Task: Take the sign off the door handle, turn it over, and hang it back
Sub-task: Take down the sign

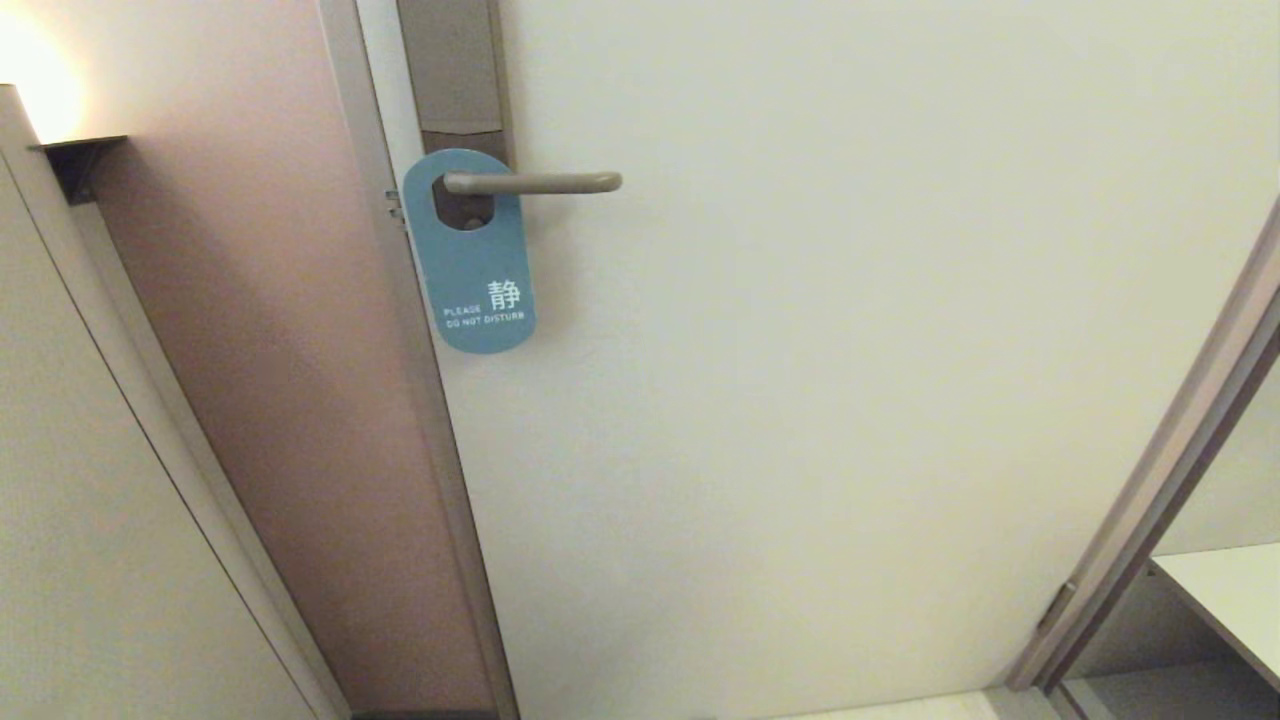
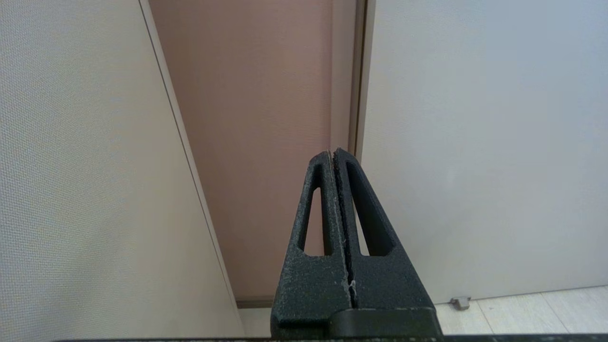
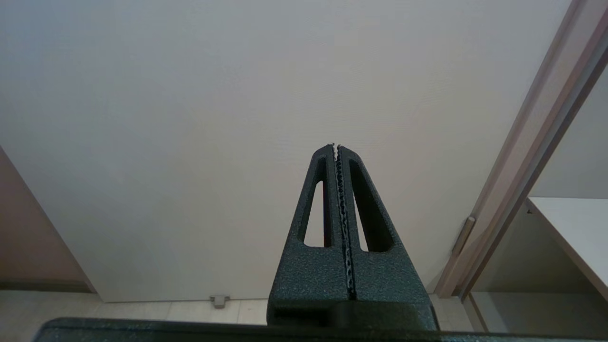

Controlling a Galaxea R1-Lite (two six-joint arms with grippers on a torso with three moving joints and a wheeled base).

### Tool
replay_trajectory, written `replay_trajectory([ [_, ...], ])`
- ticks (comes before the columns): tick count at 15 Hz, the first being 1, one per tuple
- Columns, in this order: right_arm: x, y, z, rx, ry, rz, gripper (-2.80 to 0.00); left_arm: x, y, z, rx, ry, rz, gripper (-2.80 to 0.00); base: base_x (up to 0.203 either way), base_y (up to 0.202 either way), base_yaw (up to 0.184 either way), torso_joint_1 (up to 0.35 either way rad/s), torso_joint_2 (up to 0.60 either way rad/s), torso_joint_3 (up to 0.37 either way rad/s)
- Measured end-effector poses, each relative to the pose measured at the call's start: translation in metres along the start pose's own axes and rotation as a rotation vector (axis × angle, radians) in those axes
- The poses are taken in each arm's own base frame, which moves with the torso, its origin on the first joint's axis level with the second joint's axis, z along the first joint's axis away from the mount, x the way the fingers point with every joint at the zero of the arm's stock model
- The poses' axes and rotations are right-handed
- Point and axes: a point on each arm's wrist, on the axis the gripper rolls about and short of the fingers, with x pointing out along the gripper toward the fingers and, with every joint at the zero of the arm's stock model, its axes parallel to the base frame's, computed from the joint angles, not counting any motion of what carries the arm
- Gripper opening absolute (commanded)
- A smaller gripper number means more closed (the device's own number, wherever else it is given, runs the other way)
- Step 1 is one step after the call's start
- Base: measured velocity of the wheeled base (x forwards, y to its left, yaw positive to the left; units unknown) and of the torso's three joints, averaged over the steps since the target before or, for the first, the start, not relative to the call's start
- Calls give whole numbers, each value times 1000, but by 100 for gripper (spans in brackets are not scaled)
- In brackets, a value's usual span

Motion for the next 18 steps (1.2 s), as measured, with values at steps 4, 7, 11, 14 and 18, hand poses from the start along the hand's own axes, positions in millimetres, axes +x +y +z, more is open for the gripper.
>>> replay_trajectory([
  [4,0,0,0,0,0,1,-280,0,0,0,0,0,0,-280,0,0,0,0,0,0],
  [7,0,0,0,0,0,1,-280,0,0,0,-1,0,0,-280,0,0,0,0,0,0],
  [11,0,0,0,0,0,1,-280,0,0,0,0,0,0,-280,0,0,0,0,0,0],
  [14,0,0,0,0,0,0,-280,0,0,0,0,0,0,-280,0,0,0,0,0,0],
  [18,0,0,0,0,0,1,-280,0,0,0,0,0,0,-280,0,0,0,0,0,0],
])
